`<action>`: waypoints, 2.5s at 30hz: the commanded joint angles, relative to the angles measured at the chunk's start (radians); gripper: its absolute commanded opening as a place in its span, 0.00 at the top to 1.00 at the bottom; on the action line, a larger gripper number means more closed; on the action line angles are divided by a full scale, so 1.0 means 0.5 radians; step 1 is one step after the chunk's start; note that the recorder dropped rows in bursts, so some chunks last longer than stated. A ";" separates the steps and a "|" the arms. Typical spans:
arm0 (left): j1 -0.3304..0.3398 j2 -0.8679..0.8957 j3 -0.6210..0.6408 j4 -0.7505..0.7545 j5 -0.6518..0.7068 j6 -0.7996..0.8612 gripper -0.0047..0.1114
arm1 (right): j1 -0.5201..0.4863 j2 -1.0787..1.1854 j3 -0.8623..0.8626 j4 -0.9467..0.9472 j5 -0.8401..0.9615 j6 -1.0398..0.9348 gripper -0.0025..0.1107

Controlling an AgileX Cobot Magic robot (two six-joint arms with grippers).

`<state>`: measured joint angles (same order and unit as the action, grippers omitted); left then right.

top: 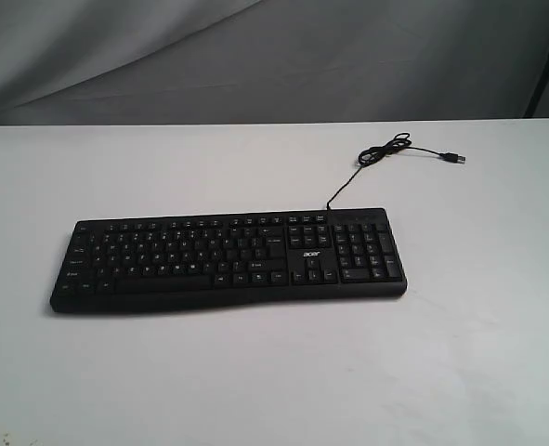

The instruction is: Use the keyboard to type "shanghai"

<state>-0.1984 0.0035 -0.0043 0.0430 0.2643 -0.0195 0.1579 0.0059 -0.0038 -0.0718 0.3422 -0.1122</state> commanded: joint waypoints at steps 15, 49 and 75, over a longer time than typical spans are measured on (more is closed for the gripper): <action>-0.008 -0.007 0.009 0.002 -0.010 -0.006 0.96 | -0.018 -0.012 0.008 0.011 -0.007 -0.005 0.98; -0.008 -0.007 0.009 0.002 -0.010 -0.006 0.96 | 0.189 0.907 -1.011 0.235 -0.421 0.150 0.98; -0.008 -0.007 0.009 0.002 -0.010 -0.006 0.96 | 1.787 3.079 -2.113 0.075 -0.156 0.499 0.98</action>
<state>-0.1984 0.0035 -0.0043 0.0430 0.2643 -0.0195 1.0379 1.4864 -0.9940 -0.0611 0.2093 0.1330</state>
